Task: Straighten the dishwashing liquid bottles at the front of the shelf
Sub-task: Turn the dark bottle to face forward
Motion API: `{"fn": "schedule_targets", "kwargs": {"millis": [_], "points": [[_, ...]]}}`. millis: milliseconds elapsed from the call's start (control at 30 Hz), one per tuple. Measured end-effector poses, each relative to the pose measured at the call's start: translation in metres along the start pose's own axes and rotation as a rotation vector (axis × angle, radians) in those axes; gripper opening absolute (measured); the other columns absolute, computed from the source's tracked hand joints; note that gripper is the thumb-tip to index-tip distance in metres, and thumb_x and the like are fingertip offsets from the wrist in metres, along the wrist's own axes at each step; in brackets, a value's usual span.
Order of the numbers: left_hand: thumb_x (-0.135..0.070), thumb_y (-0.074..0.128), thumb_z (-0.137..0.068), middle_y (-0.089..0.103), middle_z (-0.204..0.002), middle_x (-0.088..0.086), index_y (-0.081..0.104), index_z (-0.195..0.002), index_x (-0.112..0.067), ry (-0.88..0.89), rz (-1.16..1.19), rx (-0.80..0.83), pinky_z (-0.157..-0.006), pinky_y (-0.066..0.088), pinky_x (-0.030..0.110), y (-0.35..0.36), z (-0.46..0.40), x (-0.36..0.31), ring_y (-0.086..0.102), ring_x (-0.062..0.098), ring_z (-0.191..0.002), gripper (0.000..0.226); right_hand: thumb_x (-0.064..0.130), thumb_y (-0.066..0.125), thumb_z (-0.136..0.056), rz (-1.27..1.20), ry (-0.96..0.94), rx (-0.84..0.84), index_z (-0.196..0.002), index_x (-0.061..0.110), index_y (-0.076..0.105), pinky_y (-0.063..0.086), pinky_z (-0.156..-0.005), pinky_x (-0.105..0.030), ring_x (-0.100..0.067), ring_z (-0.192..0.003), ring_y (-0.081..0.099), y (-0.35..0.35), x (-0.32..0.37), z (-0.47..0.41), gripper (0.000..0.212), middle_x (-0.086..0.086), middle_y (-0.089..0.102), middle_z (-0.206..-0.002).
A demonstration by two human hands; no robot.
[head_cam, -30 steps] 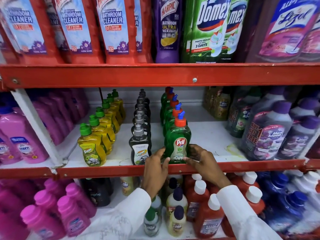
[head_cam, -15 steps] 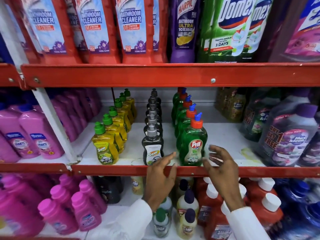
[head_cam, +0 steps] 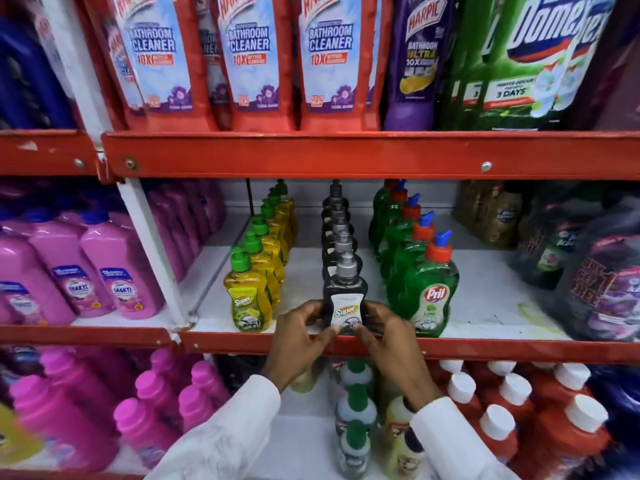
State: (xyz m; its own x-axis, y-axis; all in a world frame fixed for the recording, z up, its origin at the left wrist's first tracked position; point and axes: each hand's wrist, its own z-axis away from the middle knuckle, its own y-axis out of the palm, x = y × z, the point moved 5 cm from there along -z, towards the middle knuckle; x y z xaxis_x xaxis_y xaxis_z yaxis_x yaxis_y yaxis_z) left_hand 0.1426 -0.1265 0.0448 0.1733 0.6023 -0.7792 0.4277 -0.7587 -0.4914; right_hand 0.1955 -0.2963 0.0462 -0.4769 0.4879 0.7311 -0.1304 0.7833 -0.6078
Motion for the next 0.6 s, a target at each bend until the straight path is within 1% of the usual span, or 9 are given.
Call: {"fn": "schedule_targets", "kwargs": {"millis": [67,167,233,300,367,433,500,533,600], "points": [[-0.015,0.079,-0.081,0.076,-0.109,-0.008,0.070,-0.115,-0.019,0.005,0.012,0.013,-0.090,0.056,0.021,-0.001,-0.003,0.002,0.070,-0.002,-0.096,0.035,0.024,0.072,-0.089,-0.044,0.028,0.001,-0.128,0.021,0.063,0.050,-0.092,-0.012,-0.003,-0.103,0.068,0.000,-0.004,-0.001,0.040,0.004,0.075,-0.119],[-0.015,0.078,-0.082,0.077,-0.109,-0.006,0.070,-0.115,-0.018,0.011,0.007,0.017,-0.091,0.057,0.022,-0.002,-0.004,0.003,0.070,-0.001,-0.094,0.035,0.021,0.074,-0.088,-0.084,0.056,-0.002,-0.127,0.018,0.064,0.056,-0.099,-0.030,-0.008,-0.105,0.071,0.000,-0.007,-0.001,0.041,0.002,0.076,-0.117],[-0.015,0.078,-0.082,0.077,-0.110,-0.005,0.070,-0.116,-0.018,0.015,0.017,0.014,-0.091,0.057,0.021,-0.002,-0.003,0.002,0.070,-0.001,-0.094,0.035,0.019,0.074,-0.087,-0.099,0.074,-0.002,-0.128,0.016,0.064,0.056,-0.100,-0.034,-0.009,-0.106,0.071,0.000,-0.006,0.000,0.042,0.001,0.076,-0.118],[-0.013,0.077,-0.083,0.076,-0.112,-0.004,0.069,-0.118,-0.017,0.022,0.036,0.019,-0.093,0.057,0.025,-0.003,-0.002,0.000,0.071,0.001,-0.096,0.036,0.017,0.076,-0.086,-0.135,0.087,-0.026,-0.127,0.017,0.064,0.057,-0.099,-0.034,-0.007,-0.105,0.071,0.001,-0.006,0.002,0.043,0.002,0.075,-0.118],[-0.009,0.075,-0.084,0.075,-0.116,-0.002,0.067,-0.122,-0.015,0.023,0.060,0.027,-0.096,0.057,0.029,-0.007,0.002,-0.002,0.070,0.004,-0.101,0.040,0.017,0.079,-0.082,-0.182,0.091,-0.120,-0.125,0.020,0.065,0.059,-0.096,-0.033,-0.007,-0.104,0.071,-0.001,-0.004,0.009,0.045,0.004,0.075,-0.118],[-0.010,0.075,-0.085,0.072,-0.120,-0.003,0.064,-0.126,-0.015,0.011,0.073,0.005,-0.098,0.054,0.026,-0.014,0.010,0.000,0.068,0.005,-0.106,0.043,0.017,0.080,-0.081,-0.218,0.074,-0.307,-0.118,0.022,0.068,0.060,-0.091,-0.034,-0.009,-0.099,0.072,-0.004,0.002,0.021,0.040,0.005,0.075,-0.112],[-0.012,0.074,-0.085,0.073,-0.116,-0.007,0.068,-0.120,-0.020,0.007,0.096,-0.112,-0.096,0.054,0.021,-0.031,0.025,0.005,0.068,0.002,-0.105,0.036,0.013,0.079,-0.080,-0.224,-0.010,-0.467,-0.106,0.026,0.069,0.061,-0.084,-0.031,-0.008,-0.090,0.071,-0.001,0.014,0.036,0.030,0.008,0.074,-0.101],[-0.016,0.073,-0.086,0.075,-0.110,-0.010,0.071,-0.112,-0.024,0.032,0.099,-0.221,-0.093,0.054,0.018,-0.045,0.033,0.007,0.069,0.000,-0.101,0.027,0.010,0.079,-0.080,-0.225,-0.060,-0.483,-0.101,0.028,0.068,0.060,-0.080,-0.027,-0.007,-0.086,0.071,0.006,0.022,0.041,0.030,0.010,0.073,-0.098],[-0.022,0.065,-0.084,0.075,-0.096,-0.012,0.072,-0.095,-0.028,0.097,0.073,-0.467,-0.086,0.052,0.016,-0.079,0.051,0.010,0.069,0.002,-0.093,0.015,0.007,0.079,-0.080,-0.234,-0.132,-0.401,-0.101,0.030,0.069,0.058,-0.076,-0.020,-0.005,-0.082,0.071,0.027,0.041,0.043,0.032,0.012,0.073,-0.096]]}}
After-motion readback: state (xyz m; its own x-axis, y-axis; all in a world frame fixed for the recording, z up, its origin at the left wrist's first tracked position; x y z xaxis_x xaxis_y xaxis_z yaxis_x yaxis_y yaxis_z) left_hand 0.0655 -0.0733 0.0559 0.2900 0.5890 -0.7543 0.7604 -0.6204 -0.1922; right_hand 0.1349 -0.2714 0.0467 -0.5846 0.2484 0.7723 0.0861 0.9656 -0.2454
